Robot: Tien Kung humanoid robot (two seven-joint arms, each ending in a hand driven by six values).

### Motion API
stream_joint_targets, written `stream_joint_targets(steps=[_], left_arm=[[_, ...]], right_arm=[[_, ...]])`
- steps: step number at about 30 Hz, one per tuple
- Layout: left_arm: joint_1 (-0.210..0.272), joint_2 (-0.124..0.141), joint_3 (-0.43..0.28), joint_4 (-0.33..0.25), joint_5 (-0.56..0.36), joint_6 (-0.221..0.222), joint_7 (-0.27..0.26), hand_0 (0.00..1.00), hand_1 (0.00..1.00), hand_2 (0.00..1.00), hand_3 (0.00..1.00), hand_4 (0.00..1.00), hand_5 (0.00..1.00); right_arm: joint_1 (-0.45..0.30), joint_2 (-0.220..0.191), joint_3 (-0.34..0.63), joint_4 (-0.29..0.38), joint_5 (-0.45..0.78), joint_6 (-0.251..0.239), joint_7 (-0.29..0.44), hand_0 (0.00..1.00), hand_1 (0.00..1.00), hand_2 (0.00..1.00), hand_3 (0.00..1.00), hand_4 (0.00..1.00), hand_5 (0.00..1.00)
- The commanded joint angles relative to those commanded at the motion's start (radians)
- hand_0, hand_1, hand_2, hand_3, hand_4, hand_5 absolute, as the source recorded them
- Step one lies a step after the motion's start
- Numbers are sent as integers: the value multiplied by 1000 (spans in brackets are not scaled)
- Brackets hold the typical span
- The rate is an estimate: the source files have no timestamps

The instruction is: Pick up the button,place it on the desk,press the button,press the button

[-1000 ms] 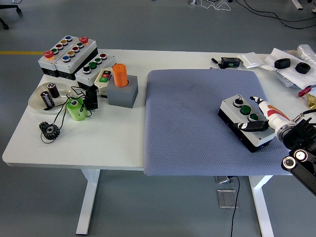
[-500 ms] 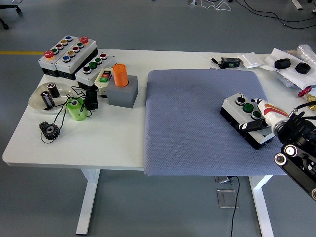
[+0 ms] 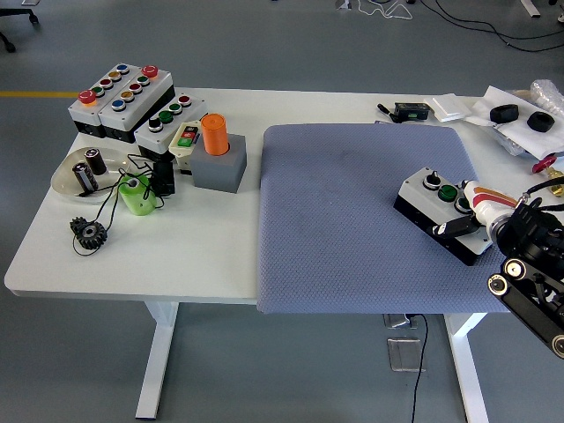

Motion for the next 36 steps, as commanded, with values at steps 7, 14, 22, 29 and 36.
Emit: stream_joint_targets(steps=[7, 14, 22, 29, 36], left_arm=[[0, 1, -2, 0, 1, 0, 0, 650, 699, 694, 497, 323, 998], [-2, 0, -7, 0, 7, 1, 2, 651, 700, 695, 497, 322, 998], [-3, 0, -10, 0, 10, 1, 3, 651, 701, 694, 497, 321, 998], [-3, 0, -8, 0, 9, 1, 3, 651, 701, 694, 498, 321, 998], [-3, 0, -7, 0, 10, 1, 4, 651, 701, 695, 498, 322, 998]], right_arm=[[11, -30, -40, 7, -24, -119, 24, 72, 28, 206, 326, 584, 63], [29, -68, -92, 18, 83, -183, 292, 51, 15, 195, 301, 504, 94], [91, -100, -213, 42, 39, -71, 607, 49, 6, 190, 300, 490, 87], [118, -92, -275, 47, -32, -24, 634, 77, 12, 193, 301, 470, 117], [128, -78, -296, 22, -93, -29, 643, 120, 36, 214, 319, 472, 116]])
